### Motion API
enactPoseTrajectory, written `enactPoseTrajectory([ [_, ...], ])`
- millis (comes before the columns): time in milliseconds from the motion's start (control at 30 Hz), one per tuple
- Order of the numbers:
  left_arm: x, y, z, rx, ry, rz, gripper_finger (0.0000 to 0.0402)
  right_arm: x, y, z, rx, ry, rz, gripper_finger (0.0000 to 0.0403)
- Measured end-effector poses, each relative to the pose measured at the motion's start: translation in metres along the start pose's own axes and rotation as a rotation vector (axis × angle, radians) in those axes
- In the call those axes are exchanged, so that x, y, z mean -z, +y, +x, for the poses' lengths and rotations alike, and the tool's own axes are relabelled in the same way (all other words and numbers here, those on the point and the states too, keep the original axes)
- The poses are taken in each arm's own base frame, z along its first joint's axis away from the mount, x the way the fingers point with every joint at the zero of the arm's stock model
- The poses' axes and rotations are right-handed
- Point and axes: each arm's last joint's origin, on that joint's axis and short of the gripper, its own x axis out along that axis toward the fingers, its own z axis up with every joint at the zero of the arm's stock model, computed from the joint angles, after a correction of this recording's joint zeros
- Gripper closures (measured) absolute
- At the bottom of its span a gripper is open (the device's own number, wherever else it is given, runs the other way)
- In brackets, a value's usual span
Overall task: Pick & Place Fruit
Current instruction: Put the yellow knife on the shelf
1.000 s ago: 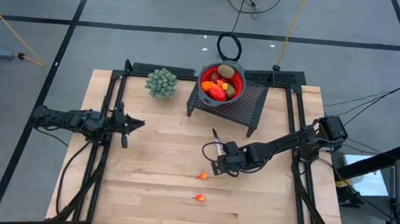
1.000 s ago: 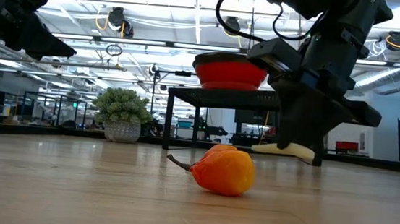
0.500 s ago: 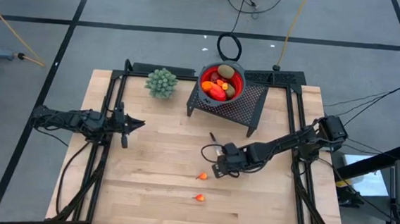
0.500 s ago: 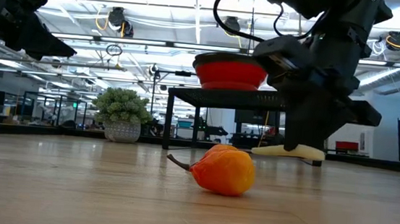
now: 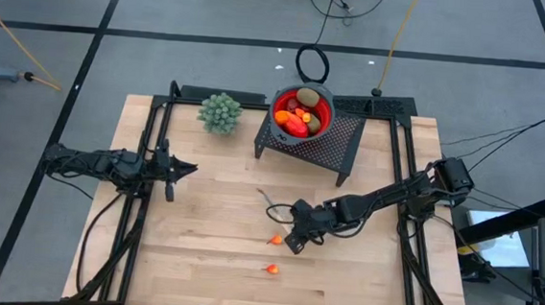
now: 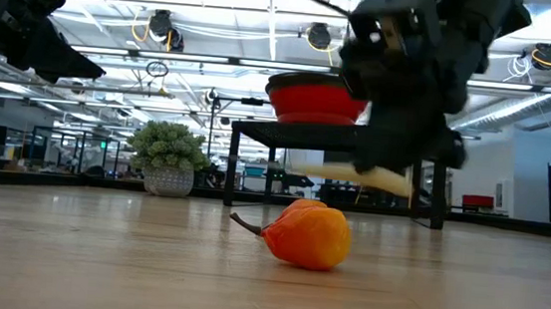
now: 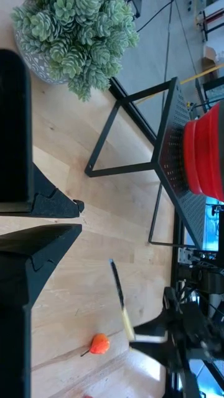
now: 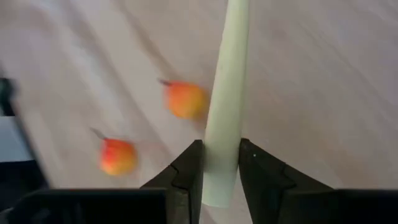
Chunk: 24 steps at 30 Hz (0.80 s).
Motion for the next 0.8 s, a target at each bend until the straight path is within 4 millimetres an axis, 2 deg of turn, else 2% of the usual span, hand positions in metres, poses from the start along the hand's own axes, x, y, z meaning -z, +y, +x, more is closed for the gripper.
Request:
enactPoseTrajectory([
  [333,0.000,0.000,0.000,0.000,0.000,0.000,0.0376,-0.019,0.032,-0.007,-0.318,-0.225,-0.172,0.0322],
  [633,0.000,0.000,0.000,0.000,0.000,0.000,0.0376,-0.034,0.058,-0.028,-0.608,-0.481,-0.284,0.0322],
  [800,0.000,0.000,0.000,0.000,0.000,0.000,0.0376,-0.039,0.068,-0.040,-0.793,-0.529,-0.332,0.0322],
])
